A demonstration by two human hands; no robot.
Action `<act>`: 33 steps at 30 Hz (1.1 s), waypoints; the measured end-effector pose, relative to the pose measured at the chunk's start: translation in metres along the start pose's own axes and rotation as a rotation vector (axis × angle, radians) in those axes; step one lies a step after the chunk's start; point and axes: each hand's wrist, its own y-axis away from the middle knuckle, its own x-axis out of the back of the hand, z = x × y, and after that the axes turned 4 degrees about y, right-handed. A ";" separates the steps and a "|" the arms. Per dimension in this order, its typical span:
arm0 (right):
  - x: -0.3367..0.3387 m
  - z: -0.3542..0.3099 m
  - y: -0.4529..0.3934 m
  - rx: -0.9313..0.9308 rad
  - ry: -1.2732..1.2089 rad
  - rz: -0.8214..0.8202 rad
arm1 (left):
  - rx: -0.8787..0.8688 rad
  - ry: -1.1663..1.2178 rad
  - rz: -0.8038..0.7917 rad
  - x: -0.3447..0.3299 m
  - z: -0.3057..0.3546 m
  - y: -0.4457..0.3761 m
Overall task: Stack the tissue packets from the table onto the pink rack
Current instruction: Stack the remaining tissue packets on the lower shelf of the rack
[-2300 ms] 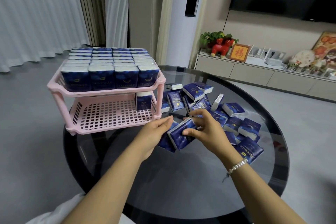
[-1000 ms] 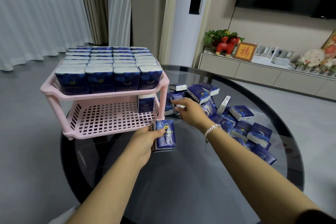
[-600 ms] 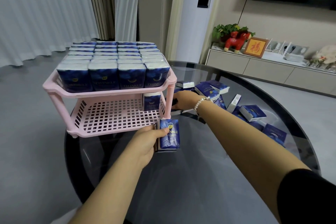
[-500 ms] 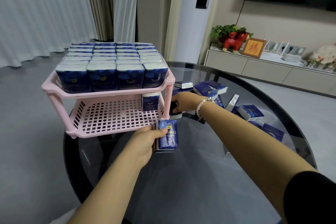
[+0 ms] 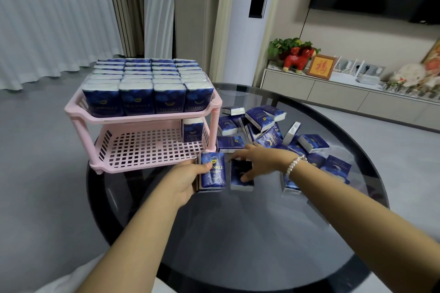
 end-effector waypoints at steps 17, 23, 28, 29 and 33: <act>-0.055 0.005 0.039 -0.208 -1.031 0.399 | -0.047 0.003 0.024 0.001 -0.004 0.006; -0.056 -0.033 0.034 -0.233 -1.680 0.614 | -0.076 0.023 0.018 0.000 -0.008 0.003; -0.060 -0.070 0.023 -0.160 -1.705 0.667 | -0.124 0.087 0.009 -0.002 -0.009 0.005; -0.061 -0.075 0.021 -0.158 -1.705 0.674 | -0.137 0.096 0.024 -0.001 -0.008 0.004; -0.062 -0.086 0.016 -0.147 -1.689 0.691 | -0.164 0.108 0.059 0.000 -0.007 0.002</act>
